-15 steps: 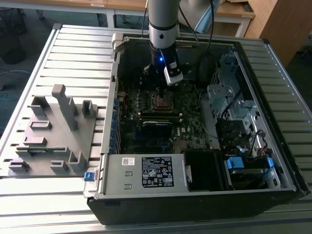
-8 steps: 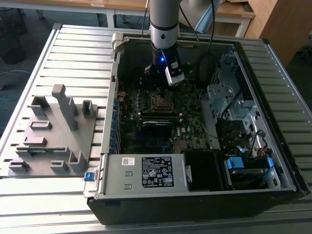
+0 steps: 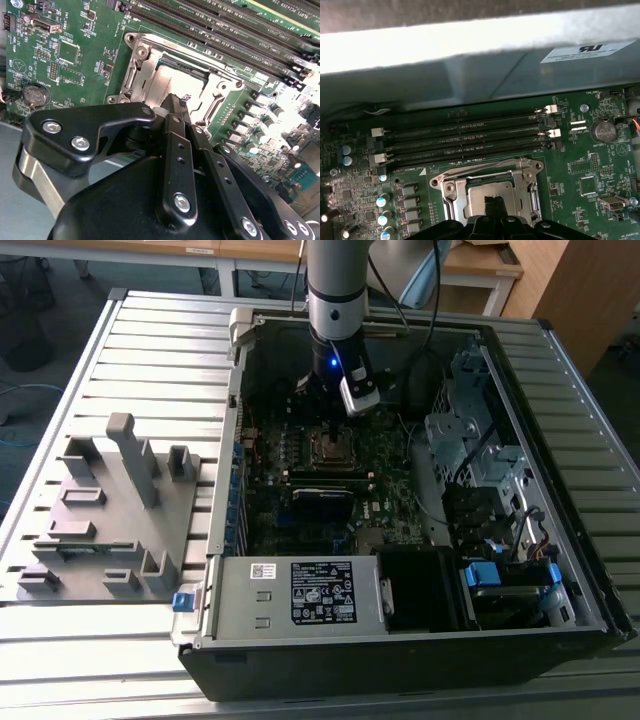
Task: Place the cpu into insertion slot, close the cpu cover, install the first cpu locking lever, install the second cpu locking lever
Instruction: 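Install the first cpu locking lever, then install the second cpu locking lever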
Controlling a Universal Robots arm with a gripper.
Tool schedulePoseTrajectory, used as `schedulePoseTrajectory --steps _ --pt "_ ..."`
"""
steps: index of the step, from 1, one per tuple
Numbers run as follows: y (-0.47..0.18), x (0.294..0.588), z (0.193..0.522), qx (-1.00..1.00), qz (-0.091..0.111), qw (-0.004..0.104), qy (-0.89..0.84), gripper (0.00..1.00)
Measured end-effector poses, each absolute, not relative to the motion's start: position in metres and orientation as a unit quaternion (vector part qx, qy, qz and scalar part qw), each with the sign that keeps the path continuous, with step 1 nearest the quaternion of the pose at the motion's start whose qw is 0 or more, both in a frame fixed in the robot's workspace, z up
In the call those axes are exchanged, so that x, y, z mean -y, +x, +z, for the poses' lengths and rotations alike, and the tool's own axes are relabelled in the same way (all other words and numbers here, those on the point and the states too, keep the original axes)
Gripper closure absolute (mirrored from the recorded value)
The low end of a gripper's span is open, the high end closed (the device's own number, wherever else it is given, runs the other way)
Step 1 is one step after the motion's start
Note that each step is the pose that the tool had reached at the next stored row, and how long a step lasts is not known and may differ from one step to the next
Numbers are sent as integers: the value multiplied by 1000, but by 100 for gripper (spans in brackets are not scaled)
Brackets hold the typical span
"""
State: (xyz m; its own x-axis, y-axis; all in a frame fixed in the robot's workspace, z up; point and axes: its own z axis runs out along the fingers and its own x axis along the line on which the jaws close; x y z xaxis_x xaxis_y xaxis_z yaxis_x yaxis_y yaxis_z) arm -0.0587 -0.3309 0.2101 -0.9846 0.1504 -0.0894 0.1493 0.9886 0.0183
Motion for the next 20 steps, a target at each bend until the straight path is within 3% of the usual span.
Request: schedulePoseTrajectory --steps 20 --pt "-59 331 218 -996 5 45 74 90"
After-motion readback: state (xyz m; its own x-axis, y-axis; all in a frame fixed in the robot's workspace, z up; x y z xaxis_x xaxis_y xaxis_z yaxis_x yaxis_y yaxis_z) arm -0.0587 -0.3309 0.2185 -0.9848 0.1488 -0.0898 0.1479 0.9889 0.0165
